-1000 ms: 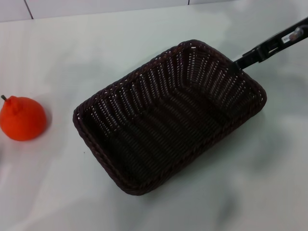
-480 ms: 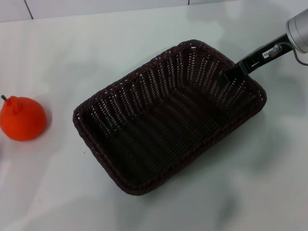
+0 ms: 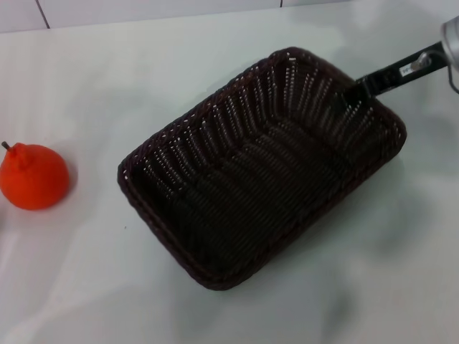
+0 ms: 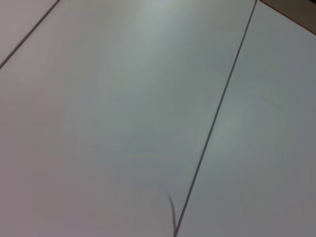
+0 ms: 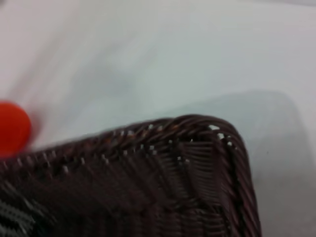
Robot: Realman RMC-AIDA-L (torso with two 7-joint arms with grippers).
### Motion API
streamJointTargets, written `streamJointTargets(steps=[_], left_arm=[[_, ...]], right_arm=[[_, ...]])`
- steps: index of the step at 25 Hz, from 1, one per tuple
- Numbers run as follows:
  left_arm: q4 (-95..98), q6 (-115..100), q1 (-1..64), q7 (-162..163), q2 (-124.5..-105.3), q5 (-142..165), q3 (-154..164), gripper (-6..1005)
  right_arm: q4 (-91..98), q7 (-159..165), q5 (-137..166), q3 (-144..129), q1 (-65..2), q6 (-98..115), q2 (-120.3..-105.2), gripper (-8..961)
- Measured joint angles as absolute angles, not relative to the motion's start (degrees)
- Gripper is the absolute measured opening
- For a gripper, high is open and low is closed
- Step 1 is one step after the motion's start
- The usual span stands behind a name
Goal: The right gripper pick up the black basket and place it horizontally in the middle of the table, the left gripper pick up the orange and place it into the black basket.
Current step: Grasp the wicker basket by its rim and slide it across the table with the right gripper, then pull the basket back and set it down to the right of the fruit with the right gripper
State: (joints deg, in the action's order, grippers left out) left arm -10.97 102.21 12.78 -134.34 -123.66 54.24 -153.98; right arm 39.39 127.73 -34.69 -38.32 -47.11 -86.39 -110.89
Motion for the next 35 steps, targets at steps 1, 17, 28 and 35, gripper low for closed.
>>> streamJointTargets(steps=[1,17,28,35], left_arm=[[-11.14,102.04,12.84,-134.36,-123.66,54.24,-153.97,424],[-13.01,98.09,14.94,-134.39,-123.66,54.66,-153.51,424],[-13.34,96.60,15.68,-134.39,-123.66,54.78,-153.37,425],[-13.36,96.41,15.74,-134.39,-123.66,54.77,-153.37,429]], right_arm=[[39.27,128.40,-35.30,-36.77,-46.78,-86.89,-110.60,177],[30.91,136.12,-48.15,-27.81,-38.77,-85.87,-109.02,177],[28.07,137.32,-49.01,-25.47,-36.79,-78.21,-112.73,177],[28.03,137.38,-50.92,-25.06,-36.80,-77.77,-113.46,203]])
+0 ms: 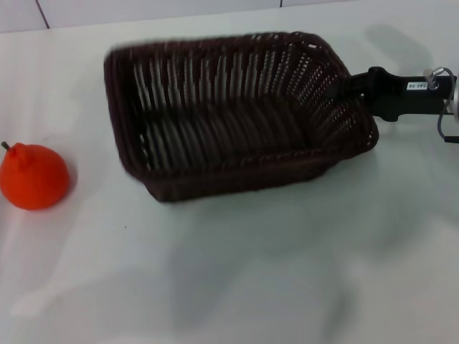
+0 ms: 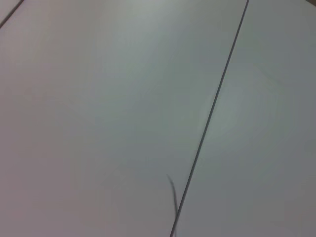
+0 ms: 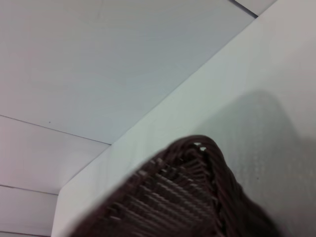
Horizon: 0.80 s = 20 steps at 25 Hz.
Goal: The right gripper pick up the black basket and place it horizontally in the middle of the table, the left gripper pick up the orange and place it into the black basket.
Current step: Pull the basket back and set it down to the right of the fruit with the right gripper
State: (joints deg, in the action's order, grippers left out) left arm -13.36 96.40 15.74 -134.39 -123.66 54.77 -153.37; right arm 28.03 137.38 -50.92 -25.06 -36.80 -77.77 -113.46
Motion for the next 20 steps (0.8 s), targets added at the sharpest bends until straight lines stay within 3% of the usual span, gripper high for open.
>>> streamJointTargets(steps=[8,11,20], left_arm=[[-13.36,95.88,15.57,-134.36,-123.65,54.75,-153.20,435],[-13.43,94.72,15.20,-134.20,-123.20,55.19,-151.41,438],[-17.84,87.31,10.91,-136.19,-119.19,65.29,-138.36,444]], right_arm=[[27.94,136.81,-51.77,-25.03,-36.75,-78.10,-113.54,308],[28.13,136.87,-51.78,-25.02,-36.52,-78.53,-113.07,538],[28.92,136.24,-51.85,-20.49,-35.63,-77.39,-111.12,826]])
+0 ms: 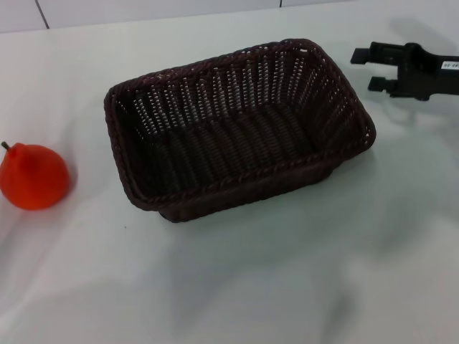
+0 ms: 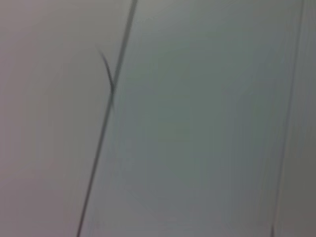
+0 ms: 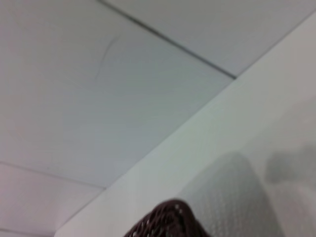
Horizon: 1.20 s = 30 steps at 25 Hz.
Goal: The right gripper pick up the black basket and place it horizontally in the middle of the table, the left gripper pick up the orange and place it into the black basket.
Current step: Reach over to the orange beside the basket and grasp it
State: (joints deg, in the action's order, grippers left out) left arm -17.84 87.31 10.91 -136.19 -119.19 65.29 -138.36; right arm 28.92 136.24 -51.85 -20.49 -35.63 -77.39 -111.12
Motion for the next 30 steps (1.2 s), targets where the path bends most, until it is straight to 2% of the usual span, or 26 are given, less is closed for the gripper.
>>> streamJointTargets(steps=[2,5,10,19,24,30], left_arm=[[-17.86,84.83,10.55,-135.53,-118.87,67.42,-138.29,446],[-17.80,81.40,10.51,-134.05,-118.81,69.47,-138.26,448],[-18.43,74.96,10.62,-134.59,-120.47,71.36,-138.18,600],[-18.49,69.50,11.62,-134.89,-121.09,74.67,-138.16,860],[-18.51,69.52,11.70,-135.02,-120.80,75.29,-138.46,861],[-18.55,69.95,11.85,-134.95,-120.78,75.33,-138.27,643]], right_arm=[[28.96,135.93,-52.17,-19.93,-35.70,-76.59,-111.00,874],[28.97,135.61,-52.62,-19.69,-36.14,-75.83,-110.87,873],[29.00,134.73,-53.97,-19.84,-36.88,-75.52,-110.82,872],[28.51,133.66,-54.06,-19.96,-37.61,-74.52,-111.36,869],[28.25,133.09,-54.06,-19.60,-37.59,-74.49,-111.50,868],[28.21,132.98,-54.05,-19.62,-37.54,-74.22,-111.62,867]])
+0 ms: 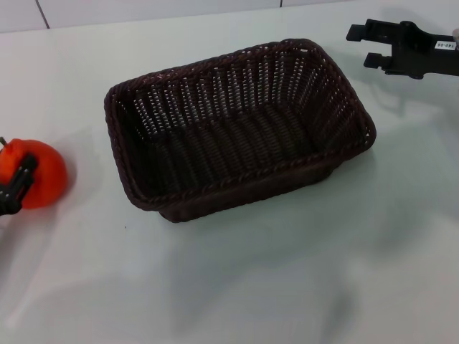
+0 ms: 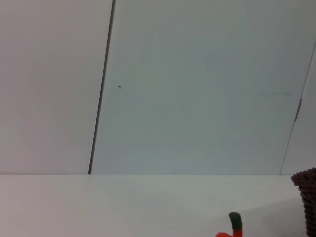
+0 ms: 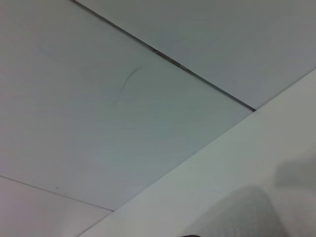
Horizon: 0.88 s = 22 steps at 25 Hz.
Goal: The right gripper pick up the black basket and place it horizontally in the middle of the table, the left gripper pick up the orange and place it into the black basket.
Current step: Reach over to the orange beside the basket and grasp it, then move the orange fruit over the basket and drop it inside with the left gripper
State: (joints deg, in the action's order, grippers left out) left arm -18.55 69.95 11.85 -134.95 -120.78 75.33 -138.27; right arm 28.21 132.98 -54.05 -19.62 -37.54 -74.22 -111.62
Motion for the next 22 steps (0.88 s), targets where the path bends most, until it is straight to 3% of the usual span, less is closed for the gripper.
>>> streamJointTargets(steps=[5,12,22], left_arm=[[-18.55,71.99,11.83,-134.75,-120.69,75.33,-138.32,400],[-18.60,84.12,12.15,-130.63,-120.54,74.92,-142.40,298],[-18.68,90.11,23.01,-117.70,-121.11,75.43,-138.89,237]], right_arm=[[28.21,132.76,-54.05,-19.79,-37.53,-74.18,-111.62,866],[28.21,132.24,-54.05,-19.53,-37.59,-74.14,-111.72,866],[28.15,130.67,-54.05,-19.60,-38.17,-73.49,-112.53,866]])
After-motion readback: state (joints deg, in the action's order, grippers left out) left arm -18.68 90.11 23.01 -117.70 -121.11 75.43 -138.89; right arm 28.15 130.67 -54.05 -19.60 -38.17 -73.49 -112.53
